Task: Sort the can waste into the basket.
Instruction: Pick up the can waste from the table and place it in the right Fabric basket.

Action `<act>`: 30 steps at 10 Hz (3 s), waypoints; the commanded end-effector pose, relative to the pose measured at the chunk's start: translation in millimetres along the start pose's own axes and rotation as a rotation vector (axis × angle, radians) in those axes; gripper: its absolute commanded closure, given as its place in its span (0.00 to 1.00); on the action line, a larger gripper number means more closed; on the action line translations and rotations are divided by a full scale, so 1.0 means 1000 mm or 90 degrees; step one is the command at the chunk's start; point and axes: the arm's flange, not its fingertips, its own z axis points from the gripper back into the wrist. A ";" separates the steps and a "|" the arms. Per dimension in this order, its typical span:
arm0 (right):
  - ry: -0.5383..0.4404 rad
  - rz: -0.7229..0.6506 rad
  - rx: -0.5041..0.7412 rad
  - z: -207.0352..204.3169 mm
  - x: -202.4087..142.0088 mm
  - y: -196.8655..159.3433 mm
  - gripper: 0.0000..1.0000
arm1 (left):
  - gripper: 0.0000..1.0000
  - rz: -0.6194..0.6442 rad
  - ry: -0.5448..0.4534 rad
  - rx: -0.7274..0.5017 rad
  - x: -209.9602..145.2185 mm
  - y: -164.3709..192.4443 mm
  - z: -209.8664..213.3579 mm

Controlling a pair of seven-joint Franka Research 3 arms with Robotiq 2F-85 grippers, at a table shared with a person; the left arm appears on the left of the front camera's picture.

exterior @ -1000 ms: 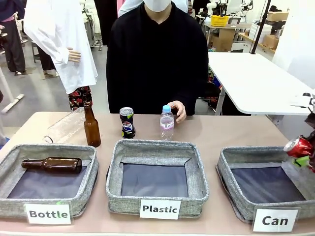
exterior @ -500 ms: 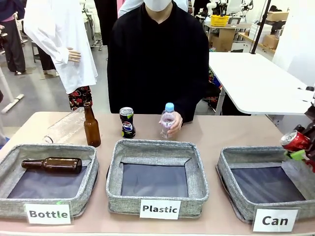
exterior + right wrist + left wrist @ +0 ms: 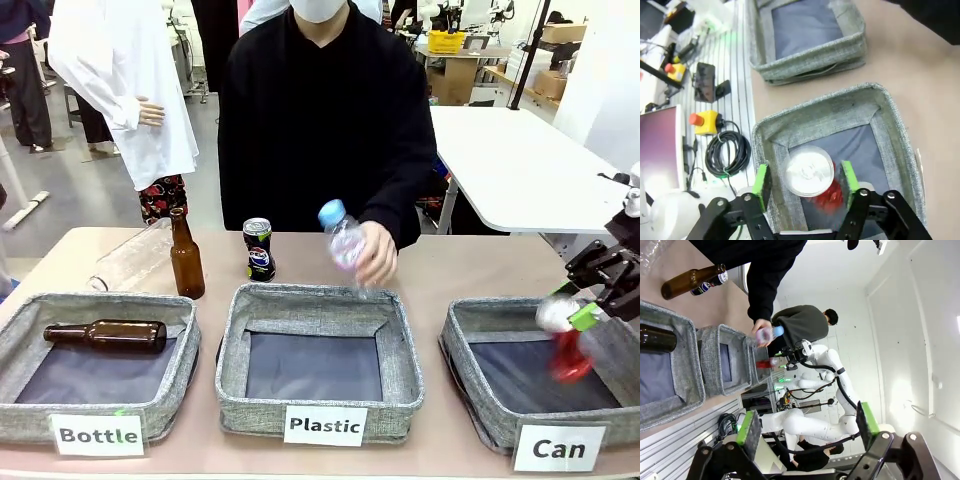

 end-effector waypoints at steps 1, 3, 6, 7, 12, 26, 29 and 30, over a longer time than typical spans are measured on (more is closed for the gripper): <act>-0.015 -0.010 0.000 -0.003 -0.001 -0.004 0.00 | 0.00 0.005 -0.005 -0.004 0.000 -0.003 -0.001; -0.043 -0.069 0.015 0.003 -0.002 -0.010 0.00 | 0.00 0.005 -0.005 -0.004 0.000 -0.003 -0.001; -0.291 -0.214 0.158 0.032 -0.003 -0.025 0.00 | 0.00 0.005 -0.005 -0.004 0.000 -0.003 -0.001; -0.465 -0.275 0.197 0.043 0.001 -0.032 0.00 | 0.00 0.005 -0.005 -0.004 0.000 -0.003 -0.001; -0.442 -0.402 0.256 0.042 -0.006 -0.059 0.00 | 0.00 0.005 -0.005 -0.004 0.000 -0.003 -0.001; -0.489 -0.381 0.261 0.046 -0.015 -0.059 0.00 | 0.00 0.005 -0.005 -0.004 0.000 -0.003 -0.001; -0.489 -0.381 0.261 0.046 -0.015 -0.059 0.00 | 0.00 -0.032 0.164 0.152 0.020 -0.024 -0.082; -0.489 -0.381 0.261 0.046 -0.015 -0.059 0.00 | 0.00 -0.048 0.217 0.219 0.033 -0.027 -0.124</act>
